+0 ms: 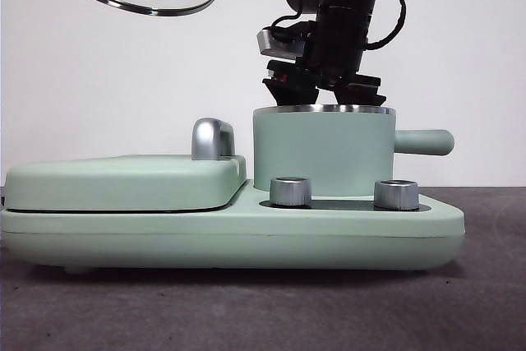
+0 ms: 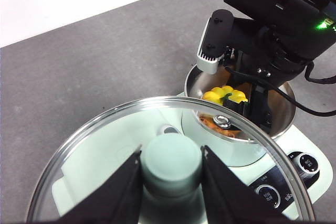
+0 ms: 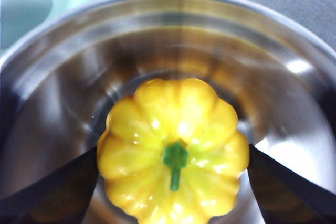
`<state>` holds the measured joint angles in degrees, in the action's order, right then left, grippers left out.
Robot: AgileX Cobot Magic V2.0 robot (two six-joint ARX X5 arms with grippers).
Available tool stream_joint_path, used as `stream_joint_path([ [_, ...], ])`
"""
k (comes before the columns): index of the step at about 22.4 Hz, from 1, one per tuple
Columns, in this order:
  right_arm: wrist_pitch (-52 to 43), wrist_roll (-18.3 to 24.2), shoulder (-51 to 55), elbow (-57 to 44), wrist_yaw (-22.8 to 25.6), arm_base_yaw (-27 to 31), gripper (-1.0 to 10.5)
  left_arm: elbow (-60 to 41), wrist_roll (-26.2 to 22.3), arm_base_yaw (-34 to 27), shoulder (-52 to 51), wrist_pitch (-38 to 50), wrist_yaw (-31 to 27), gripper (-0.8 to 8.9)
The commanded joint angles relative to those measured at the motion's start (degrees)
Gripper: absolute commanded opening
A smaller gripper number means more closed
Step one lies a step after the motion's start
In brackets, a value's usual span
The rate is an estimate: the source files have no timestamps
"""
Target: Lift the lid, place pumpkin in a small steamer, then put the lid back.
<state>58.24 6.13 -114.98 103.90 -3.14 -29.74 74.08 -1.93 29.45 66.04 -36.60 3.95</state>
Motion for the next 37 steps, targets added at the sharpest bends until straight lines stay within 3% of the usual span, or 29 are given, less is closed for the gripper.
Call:
stream_joint_path([
  [1, 0.00, 0.33, -1.62, 1.53, 0.07, -0.50, 4.2, 1.40, -0.37, 0.13, -0.22, 1.95, 0.00, 0.09],
  [6, 0.17, 0.31, -1.62, 1.53, -0.04, -0.52, 4.4, 1.40, -0.37, 0.13, -0.22, 1.88, 0.00, 0.09],
  [9, 0.68, 0.33, -1.60, 1.55, -0.02, -0.50, 5.2, 1.40, -0.35, 0.13, -0.22, 1.88, 0.00, 0.09],
  [16, 2.25, 0.28, 1.88, 3.08, -0.02, -0.50, 5.1, 1.40, -0.35, 0.13, -0.22, 1.86, 0.00, 0.09],
  [19, 1.40, -0.52, 6.49, 3.08, -0.11, -0.46, 4.5, 1.40, -0.33, 0.13, -0.22, 1.86, 0.00, 0.09],
  [22, 3.21, -2.34, 10.99, 3.02, -4.15, 0.11, 4.4, 1.40, -0.33, 0.13, -0.22, 1.88, 0.00, 0.09],
  [24, 3.50, -2.34, 13.94, 2.27, -4.33, 0.15, 4.4, 1.40, -0.33, 0.13, -0.22, 1.86, 0.00, 0.09],
  [26, 1.51, -2.34, 17.79, -1.70, -4.31, 0.24, 4.4, 1.40, -0.33, 0.13, -0.22, 1.88, 0.02, 0.09],
  [31, -9.22, -2.34, 32.98, -24.98, -4.37, 1.86, 4.1, 1.40, -0.31, 0.20, -0.17, 2.36, 0.22, 0.08],
  [34, -17.31, -2.75, 44.78, -38.53, -4.39, 2.03, 4.1, 1.40, -0.33, 0.20, -0.09, 4.04, 4.00, 0.08],
  [37, -20.24, -3.17, 52.72, -44.94, -4.39, 2.01, 4.1, 1.40, -0.33, 0.28, 0.11, 5.70, 5.35, 0.08],
])
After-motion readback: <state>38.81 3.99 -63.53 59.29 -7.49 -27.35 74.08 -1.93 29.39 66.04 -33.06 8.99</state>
